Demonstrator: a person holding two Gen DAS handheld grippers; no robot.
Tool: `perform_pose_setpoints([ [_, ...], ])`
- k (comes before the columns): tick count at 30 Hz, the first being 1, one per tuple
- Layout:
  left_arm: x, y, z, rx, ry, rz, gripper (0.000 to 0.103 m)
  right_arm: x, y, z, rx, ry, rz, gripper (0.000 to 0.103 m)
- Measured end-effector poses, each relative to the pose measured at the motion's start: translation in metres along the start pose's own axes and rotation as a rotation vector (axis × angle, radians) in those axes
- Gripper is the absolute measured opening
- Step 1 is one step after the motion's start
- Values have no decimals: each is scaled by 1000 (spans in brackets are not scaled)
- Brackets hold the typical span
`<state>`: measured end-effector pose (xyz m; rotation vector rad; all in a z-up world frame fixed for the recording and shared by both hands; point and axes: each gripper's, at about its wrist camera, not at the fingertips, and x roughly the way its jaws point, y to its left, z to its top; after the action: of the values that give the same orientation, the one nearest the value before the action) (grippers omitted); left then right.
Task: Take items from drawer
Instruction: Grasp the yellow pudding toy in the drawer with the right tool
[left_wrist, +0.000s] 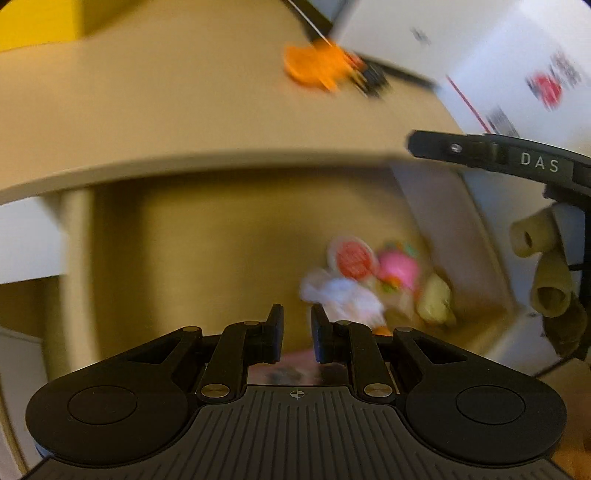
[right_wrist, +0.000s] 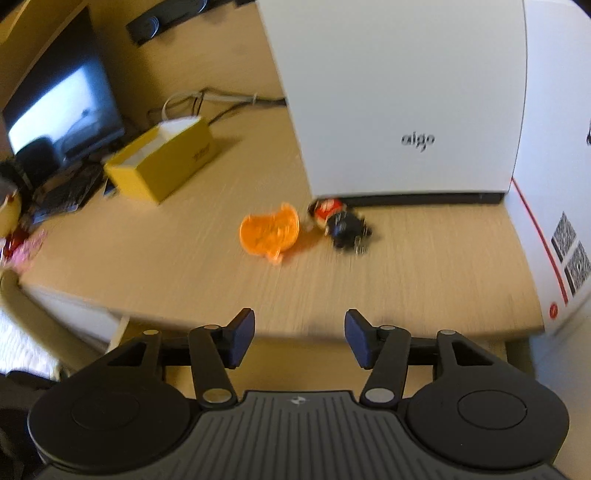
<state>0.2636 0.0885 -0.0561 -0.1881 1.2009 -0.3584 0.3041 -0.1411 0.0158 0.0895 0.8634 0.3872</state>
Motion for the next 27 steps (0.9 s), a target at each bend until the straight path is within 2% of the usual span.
perform_pose_setpoints([
  [4,21,-12,9,57,70,19,17,-1,-10,-20,-17,54,-50,54],
  [10,48,-10,27,-81,73,-39,17,-4,-43,-51,96,139,-144,55],
  [12,50,-13,32,-46,54,-45,17,-4,-45,-54,79,142,-148,55],
  [14,50,-16,32,48,38,-38,17,-2,-39,-55,23,140,-154,55],
  [16,49,-12,30,94,59,-20,17,-1,-32,-57,-17,156,-124,58],
  [19,38,11,28,11,53,-5,17,7,-24,-60,9,230,2,61],
  [20,34,19,27,-17,41,13,17,13,-24,-60,67,282,72,66],
  [22,25,33,26,-64,9,77,17,31,-20,-63,187,411,199,69],
  [23,21,38,25,-76,-6,100,17,41,-14,-65,206,486,222,69],
  [25,11,43,22,-94,-30,110,17,55,4,-66,147,559,198,69],
  [27,4,44,17,-93,-47,96,17,69,21,-67,78,634,135,69],
])
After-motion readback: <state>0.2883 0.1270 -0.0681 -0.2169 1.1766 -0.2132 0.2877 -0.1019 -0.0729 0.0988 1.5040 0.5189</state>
